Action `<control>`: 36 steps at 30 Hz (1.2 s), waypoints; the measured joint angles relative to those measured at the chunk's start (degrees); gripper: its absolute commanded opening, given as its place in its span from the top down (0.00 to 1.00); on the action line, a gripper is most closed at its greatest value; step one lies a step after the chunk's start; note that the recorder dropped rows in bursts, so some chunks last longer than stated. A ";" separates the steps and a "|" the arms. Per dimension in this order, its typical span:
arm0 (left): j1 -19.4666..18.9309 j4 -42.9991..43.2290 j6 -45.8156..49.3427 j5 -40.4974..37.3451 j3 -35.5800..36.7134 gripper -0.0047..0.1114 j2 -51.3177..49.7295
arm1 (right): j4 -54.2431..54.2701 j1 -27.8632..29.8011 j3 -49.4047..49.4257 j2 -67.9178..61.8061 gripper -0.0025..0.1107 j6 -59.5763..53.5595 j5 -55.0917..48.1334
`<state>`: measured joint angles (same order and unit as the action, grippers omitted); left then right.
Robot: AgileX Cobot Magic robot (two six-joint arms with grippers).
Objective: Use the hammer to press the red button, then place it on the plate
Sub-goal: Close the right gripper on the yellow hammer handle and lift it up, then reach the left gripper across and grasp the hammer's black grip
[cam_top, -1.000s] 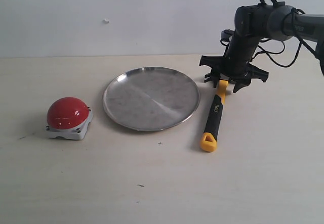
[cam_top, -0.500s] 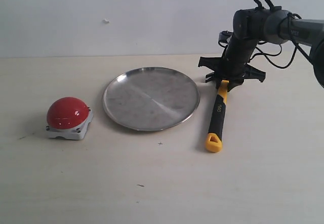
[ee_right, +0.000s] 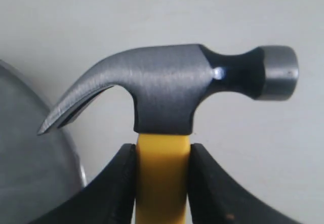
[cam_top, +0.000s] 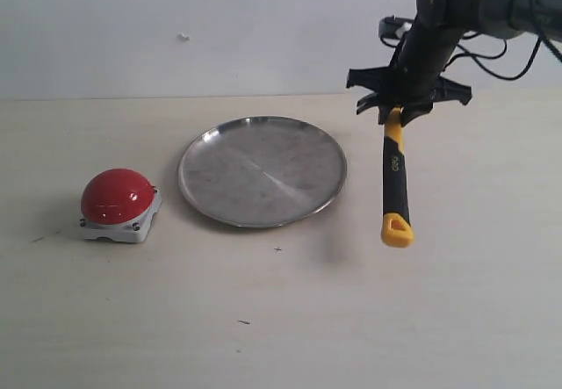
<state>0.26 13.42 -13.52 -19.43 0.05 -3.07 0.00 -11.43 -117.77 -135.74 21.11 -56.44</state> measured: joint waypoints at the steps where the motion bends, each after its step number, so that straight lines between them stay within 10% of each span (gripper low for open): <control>1: 0.00 0.00 0.00 0.00 0.00 0.96 0.00 | 0.00 0.00 0.00 1.34 0.98 -0.47 0.00; 19: 0.00 0.81 0.43 0.00 0.00 0.96 0.00 | -5.30 -5.93 1.77 23.86 0.98 -6.89 -0.45; 36: 0.00 -4.30 -15.00 20.34 0.08 0.96 0.00 | -4.16 -12.53 33.55 38.81 0.98 -6.97 29.65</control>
<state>0.26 9.12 -28.53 0.91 0.13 -3.07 -4.16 -23.96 -84.22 -96.93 14.14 -26.79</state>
